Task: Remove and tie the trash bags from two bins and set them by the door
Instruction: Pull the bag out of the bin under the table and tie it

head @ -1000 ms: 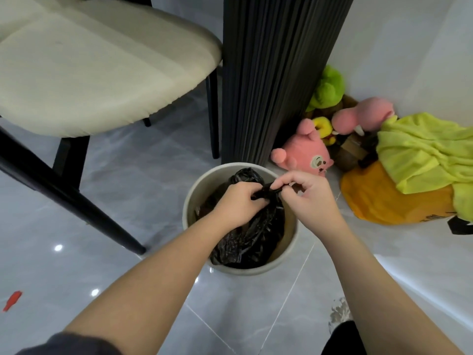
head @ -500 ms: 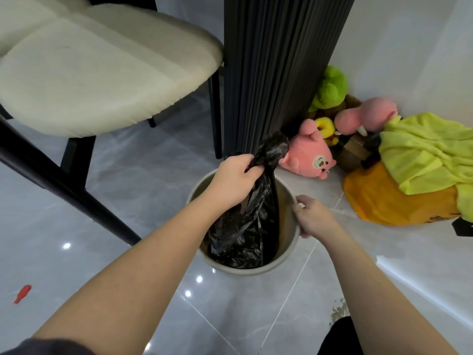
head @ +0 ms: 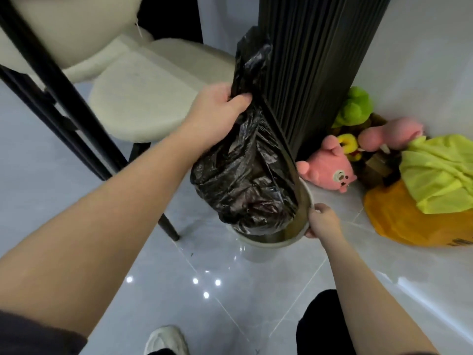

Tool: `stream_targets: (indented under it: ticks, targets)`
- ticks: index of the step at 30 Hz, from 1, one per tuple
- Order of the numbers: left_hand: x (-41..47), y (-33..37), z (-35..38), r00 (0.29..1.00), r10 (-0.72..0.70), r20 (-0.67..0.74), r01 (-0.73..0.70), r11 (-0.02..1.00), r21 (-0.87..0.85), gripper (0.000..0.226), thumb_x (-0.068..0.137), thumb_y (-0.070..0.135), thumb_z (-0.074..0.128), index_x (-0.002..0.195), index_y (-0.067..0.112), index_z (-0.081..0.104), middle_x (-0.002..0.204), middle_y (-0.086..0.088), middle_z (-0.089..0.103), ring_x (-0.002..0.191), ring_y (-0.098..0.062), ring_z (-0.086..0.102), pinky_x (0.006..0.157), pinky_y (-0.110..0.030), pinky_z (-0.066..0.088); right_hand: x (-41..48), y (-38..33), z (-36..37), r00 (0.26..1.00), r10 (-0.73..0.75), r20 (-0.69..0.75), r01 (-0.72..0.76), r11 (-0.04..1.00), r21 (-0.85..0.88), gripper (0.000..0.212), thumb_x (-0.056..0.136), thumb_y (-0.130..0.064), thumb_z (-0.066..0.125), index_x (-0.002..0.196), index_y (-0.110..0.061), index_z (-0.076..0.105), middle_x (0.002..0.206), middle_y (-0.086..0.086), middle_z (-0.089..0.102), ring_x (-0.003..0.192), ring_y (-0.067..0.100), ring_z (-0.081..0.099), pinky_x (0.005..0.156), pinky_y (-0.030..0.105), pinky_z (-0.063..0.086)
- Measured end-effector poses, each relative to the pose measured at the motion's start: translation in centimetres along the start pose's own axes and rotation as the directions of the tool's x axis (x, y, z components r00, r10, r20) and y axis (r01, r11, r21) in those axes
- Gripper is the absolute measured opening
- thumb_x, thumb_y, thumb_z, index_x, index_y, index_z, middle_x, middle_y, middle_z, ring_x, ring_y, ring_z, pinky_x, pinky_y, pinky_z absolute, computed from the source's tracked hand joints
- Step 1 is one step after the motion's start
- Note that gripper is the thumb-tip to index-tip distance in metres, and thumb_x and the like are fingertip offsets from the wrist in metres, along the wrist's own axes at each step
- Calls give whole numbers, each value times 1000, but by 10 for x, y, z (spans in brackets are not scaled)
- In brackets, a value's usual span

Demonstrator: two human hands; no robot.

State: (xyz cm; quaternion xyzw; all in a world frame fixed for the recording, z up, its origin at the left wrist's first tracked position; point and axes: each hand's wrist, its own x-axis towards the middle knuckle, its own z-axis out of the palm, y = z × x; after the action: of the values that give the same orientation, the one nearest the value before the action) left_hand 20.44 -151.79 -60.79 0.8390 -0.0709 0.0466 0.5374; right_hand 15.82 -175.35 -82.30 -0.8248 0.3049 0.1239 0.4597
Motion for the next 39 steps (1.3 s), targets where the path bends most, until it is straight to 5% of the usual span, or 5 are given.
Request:
stream_targets:
  ticks: [19, 24, 28, 33, 39]
  targets:
    - [-64, -34, -50, 983, -182, 28, 178, 976, 125, 26, 92, 20, 56, 87, -5, 59, 77, -10, 64, 72, -20, 58, 73, -34, 42, 10, 11, -6, 970, 205, -128, -148, 924, 354, 24, 93, -15, 42, 107, -4, 59, 74, 15, 64, 57, 31, 65, 63, 40, 60]
    - [-85, -93, -30, 934, -314, 170, 269, 933, 240, 33, 93, 26, 54, 88, -7, 55, 90, -28, 65, 83, -38, 64, 71, -33, 40, 3, 7, 0, 944, 112, -312, -89, 992, 86, 57, 93, -29, 48, 144, -10, 31, 144, 21, 37, 130, 41, 39, 105, 50, 34]
    - [-98, -123, -10, 900, -364, 239, 282, 905, 317, 27, 94, 23, 54, 89, -3, 60, 92, -21, 68, 89, -32, 65, 74, -36, 46, -23, -16, 7, 881, -213, -422, 217, 975, -40, 56, 88, -18, 53, 141, -9, 38, 147, 18, 36, 135, 34, 32, 108, 44, 28]
    - [-107, -151, 3, 866, -404, 294, 310, 896, 319, 21, 90, 19, 61, 93, 0, 66, 95, -18, 71, 91, -27, 67, 86, -39, 50, -63, -41, 49, 805, -578, 134, 555, 813, 174, 28, 89, -3, 56, 114, -11, 65, 111, 3, 69, 105, 14, 62, 97, 27, 45]
    - [-111, -170, 7, 880, -385, 279, 336, 918, 210, 12, 84, 14, 69, 72, 14, 64, 80, -4, 70, 79, -19, 66, 82, -39, 53, -80, -35, 94, 576, -476, 664, 553, 826, 112, 41, 82, -12, 68, 120, -20, 57, 112, -8, 64, 99, -3, 59, 80, 5, 42]
